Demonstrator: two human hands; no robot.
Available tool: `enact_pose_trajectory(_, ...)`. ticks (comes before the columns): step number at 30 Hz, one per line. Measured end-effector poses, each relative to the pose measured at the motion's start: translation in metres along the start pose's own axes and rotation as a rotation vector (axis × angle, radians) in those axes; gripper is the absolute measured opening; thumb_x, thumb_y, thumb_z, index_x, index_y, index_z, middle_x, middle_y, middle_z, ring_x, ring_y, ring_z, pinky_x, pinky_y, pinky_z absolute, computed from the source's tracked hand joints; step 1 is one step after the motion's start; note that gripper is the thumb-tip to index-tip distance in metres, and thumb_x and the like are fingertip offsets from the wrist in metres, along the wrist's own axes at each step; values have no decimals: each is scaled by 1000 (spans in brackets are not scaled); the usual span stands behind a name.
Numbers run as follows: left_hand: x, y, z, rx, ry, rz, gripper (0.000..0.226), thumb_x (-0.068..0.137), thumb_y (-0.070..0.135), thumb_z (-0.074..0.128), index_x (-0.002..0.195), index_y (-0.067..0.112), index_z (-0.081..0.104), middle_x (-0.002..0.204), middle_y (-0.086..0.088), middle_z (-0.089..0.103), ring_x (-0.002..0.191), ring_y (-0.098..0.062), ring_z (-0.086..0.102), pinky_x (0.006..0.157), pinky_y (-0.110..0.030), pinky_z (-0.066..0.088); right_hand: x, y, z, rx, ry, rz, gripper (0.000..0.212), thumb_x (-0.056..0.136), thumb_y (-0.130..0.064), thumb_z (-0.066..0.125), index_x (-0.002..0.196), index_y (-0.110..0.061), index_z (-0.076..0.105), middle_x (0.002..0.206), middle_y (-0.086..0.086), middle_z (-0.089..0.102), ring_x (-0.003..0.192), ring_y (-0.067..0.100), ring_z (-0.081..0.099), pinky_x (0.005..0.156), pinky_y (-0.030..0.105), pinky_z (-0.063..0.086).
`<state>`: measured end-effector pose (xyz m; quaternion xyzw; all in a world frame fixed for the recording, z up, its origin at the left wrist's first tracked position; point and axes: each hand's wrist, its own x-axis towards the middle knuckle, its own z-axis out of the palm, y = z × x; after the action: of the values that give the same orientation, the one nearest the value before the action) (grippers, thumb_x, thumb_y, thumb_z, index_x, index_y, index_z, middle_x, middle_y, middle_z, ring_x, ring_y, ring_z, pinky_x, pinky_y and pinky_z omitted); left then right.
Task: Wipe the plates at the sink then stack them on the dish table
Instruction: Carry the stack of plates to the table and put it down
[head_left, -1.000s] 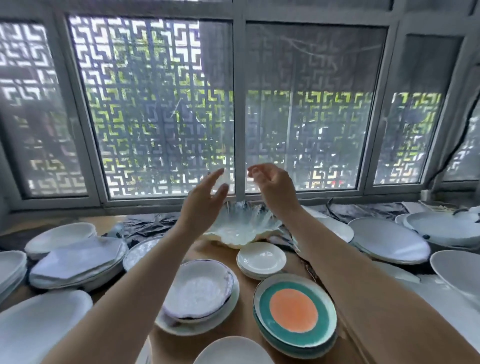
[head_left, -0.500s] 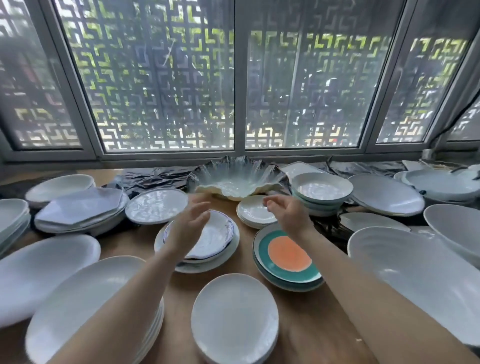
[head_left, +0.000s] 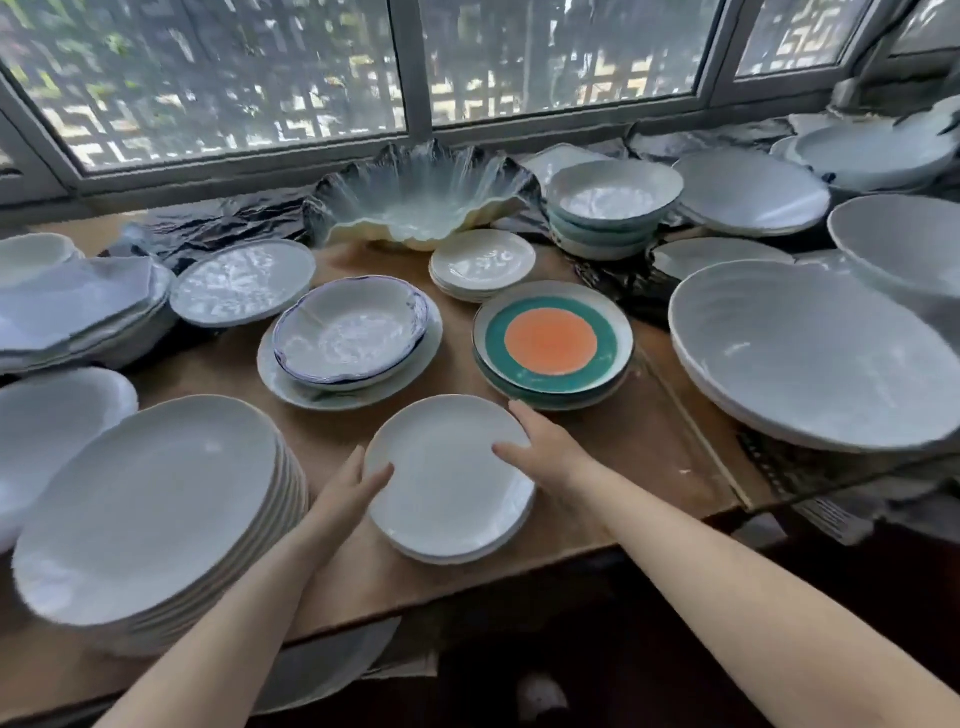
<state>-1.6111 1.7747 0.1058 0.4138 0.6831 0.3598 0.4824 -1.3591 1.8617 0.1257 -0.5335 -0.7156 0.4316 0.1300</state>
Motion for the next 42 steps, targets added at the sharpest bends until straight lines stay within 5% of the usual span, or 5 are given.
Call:
enact_pose_trajectory(9, -5, -8, 16, -289, -42, 25, 66, 85, 47, 47, 138, 9, 43, 135, -17, 55, 124, -34, 52, 105, -52, 39, -3, 18, 17, 437, -46, 212, 51, 101, -41, 39, 139, -8, 46, 137, 10, 53, 125, 24, 50, 109, 39, 36)
enact_pose_trajectory(25, 7, -25, 7, 1, 3, -15, 64, 98, 41, 47, 149, 13, 20, 146, -15, 40, 131, -32, 43, 111, -53, 33, -16, 27, 15, 308, -68, 147, 90, 93, -58, 45, 152, -8, -1, 160, 7, 13, 146, 23, 16, 113, 33, 18)
enact_pose_trajectory(30, -34, -30, 10, 159, -57, 199, 85, 64, 64, 70, 135, 32, 36, 122, 16, 56, 114, 0, 54, 92, -20, 42, -37, 49, 21, 113, -121, 24, 129, 67, -55, 79, 152, -14, -9, 160, 1, 16, 144, 19, 21, 110, 26, 19)
enact_pose_trajectory(34, -46, -34, 18, 173, -102, 232, 68, 50, 71, 78, 110, 66, 49, 113, 35, 61, 107, 17, 53, 81, -1, 41, -43, 59, 34, 81, -95, -52, 138, 56, -45, 89, 152, -21, -6, 159, -2, 18, 141, 16, 24, 112, 24, 19)
enact_pose_trajectory(42, -46, -38, 24, 229, -102, 294, 61, 66, 7, 83, 111, 36, 52, 102, 37, 64, 96, 23, 55, 74, 5, 39, -41, 58, 41, 161, 8, -131, 120, 55, -37, 90, 149, -27, 16, 149, -6, 36, 132, 17, 38, 101, 22, 27)
